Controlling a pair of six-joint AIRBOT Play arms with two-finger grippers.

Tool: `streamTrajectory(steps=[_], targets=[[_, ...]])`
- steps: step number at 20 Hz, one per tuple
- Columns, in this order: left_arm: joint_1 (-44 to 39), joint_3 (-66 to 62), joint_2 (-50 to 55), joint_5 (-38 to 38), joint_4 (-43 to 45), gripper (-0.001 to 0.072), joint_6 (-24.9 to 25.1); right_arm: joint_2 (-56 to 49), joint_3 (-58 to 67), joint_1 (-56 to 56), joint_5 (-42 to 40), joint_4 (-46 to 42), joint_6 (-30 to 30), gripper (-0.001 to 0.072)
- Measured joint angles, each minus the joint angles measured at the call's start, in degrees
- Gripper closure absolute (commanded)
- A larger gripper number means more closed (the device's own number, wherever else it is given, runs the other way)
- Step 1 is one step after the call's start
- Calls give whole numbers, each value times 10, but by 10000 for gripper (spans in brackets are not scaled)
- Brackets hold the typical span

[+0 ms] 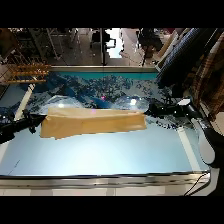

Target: Fold the clothes and pants, and hang the long-sleeved shirts on hangers.

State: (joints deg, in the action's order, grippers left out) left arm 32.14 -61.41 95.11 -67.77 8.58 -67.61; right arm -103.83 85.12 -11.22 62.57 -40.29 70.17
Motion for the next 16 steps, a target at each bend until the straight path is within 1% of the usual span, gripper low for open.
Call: streamTrajectory(steps=[1,2,3,4,5,7,11,14,15,16], targets=[[-11,-11,16,20,-9,566,0,-21,16,2,-8,0,8,688],[-24,-21,31,42,-20,363,3,-35,26,4,-16,0,14,515],[-38,-31,45,60,-33,213,11,-47,35,5,-24,-2,14,236],[-50,-40,56,75,-45,211,20,-53,40,5,-25,-2,13,194],[-59,-47,63,81,-55,212,28,-57,45,3,-21,-5,7,196],[-66,-56,72,75,-67,214,48,-62,50,-5,20,-19,-3,195],[-52,-63,66,-7,-73,225,92,-67,49,-21,98,-48,-17,187],[-53,-65,45,-54,-40,226,117,-84,47,-7,113,-42,-23,196],[-58,-65,38,-63,-21,266,124,-92,48,1,116,-30,-25,299],[-64,-65,31,-68,2,344,130,-100,49,9,115,-26,-27,534]])
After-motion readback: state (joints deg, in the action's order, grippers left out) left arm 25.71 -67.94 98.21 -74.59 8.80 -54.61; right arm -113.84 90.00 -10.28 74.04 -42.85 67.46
